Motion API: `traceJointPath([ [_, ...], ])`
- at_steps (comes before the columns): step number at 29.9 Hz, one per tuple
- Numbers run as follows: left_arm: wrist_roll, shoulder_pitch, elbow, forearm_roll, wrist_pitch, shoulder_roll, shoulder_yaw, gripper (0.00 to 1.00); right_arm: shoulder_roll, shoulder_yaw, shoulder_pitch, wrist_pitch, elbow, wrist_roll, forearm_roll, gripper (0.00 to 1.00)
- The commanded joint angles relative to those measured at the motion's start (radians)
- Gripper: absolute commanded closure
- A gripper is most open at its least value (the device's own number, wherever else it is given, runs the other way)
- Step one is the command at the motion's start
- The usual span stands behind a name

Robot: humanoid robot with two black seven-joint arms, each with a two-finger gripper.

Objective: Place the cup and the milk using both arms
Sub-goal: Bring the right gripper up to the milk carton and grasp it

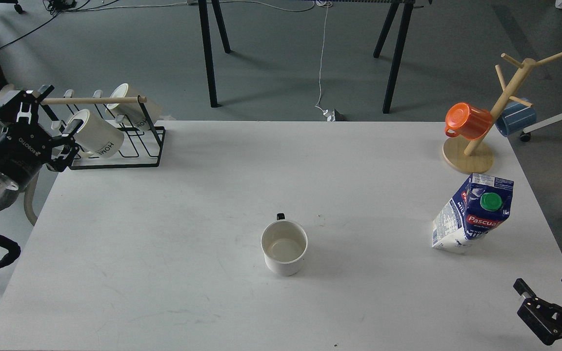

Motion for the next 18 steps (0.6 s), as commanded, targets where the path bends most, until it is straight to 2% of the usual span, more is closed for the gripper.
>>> traceJointPath([
  [1, 0.000, 0.000, 0.000, 0.001, 0.000, -0.005, 0.004, 0.17, 0.086, -0.019, 0.051, 0.000, 0.003, 0.022, -0.035, 0.01],
  [4, 0.000, 0.000, 0.000, 0.002, 0.000, -0.005, 0.006, 0.17, 0.113, -0.020, 0.098, 0.000, 0.001, 0.042, -0.053, 0.01],
  [8, 0.000, 0.000, 0.002, 0.006, 0.000, -0.005, 0.007, 0.17, 0.134, -0.021, 0.137, -0.067, 0.003, 0.073, -0.113, 0.01],
  [18, 0.000, 0.003, 0.003, 0.009, 0.000, -0.007, 0.010, 0.16, 0.245, -0.024, 0.215, -0.232, -0.001, 0.099, -0.206, 0.01],
])
